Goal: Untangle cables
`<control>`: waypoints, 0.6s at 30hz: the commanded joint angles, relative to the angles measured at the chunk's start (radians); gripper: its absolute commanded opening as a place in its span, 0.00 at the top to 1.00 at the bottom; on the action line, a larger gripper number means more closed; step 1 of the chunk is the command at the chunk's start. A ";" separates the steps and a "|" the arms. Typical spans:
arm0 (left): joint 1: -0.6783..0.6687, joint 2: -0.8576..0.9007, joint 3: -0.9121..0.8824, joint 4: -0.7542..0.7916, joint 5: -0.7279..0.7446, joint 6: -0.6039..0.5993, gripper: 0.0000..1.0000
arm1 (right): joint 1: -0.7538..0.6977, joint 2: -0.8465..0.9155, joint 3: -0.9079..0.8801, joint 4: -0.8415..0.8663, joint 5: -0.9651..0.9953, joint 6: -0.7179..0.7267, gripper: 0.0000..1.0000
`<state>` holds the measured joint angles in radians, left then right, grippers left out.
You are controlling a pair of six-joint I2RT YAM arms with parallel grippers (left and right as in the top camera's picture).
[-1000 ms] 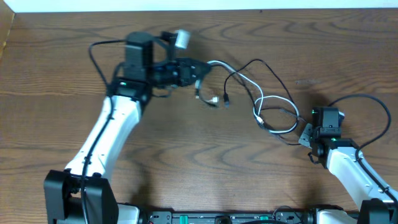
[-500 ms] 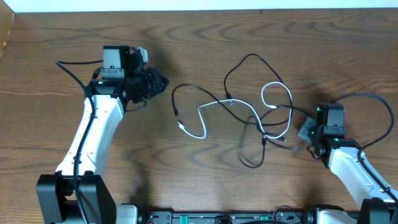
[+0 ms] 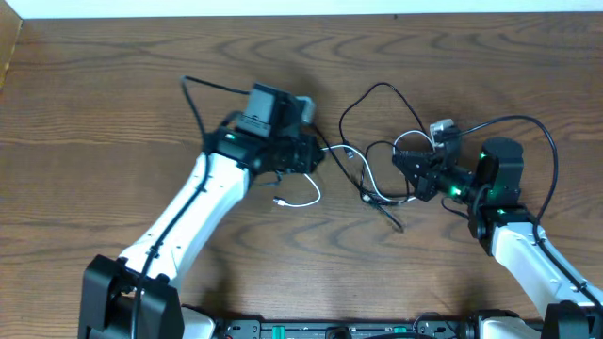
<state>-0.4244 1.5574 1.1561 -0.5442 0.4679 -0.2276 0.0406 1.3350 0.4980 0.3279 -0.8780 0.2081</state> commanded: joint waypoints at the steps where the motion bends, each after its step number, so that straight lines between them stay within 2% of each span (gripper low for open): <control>1: -0.056 -0.022 0.006 0.031 -0.006 0.055 0.67 | 0.014 0.000 0.004 0.105 -0.114 0.059 0.99; 3: -0.074 -0.022 0.006 0.055 -0.005 0.055 0.66 | 0.014 0.000 0.004 0.209 -0.143 0.128 0.99; 5: -0.083 -0.022 0.006 0.072 0.012 0.048 0.59 | 0.014 0.000 0.004 0.246 -0.167 0.148 0.99; 6: -0.083 -0.022 0.006 0.090 0.060 0.047 0.54 | 0.013 0.000 0.004 0.260 -0.190 0.155 0.99; 9: -0.083 -0.022 0.006 0.166 0.172 0.013 0.49 | 0.014 0.000 0.004 0.259 -0.244 0.155 0.99; 13: -0.083 -0.022 0.006 0.224 0.176 0.039 0.49 | 0.014 0.000 0.004 0.260 -0.280 0.155 0.99; 15: -0.083 -0.021 0.006 0.237 0.177 0.122 0.51 | 0.013 0.000 0.004 0.260 -0.303 0.155 0.99; 16: -0.083 -0.021 0.006 0.235 0.177 0.169 0.56 | 0.014 0.000 0.004 0.260 -0.308 0.155 0.99; 18: -0.083 -0.018 0.006 0.224 0.176 0.267 0.60 | 0.014 0.000 0.004 0.260 -0.311 0.155 0.99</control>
<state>-0.5060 1.5558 1.1561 -0.3107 0.6250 -0.1291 0.0490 1.3350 0.4957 0.5850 -1.1442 0.3557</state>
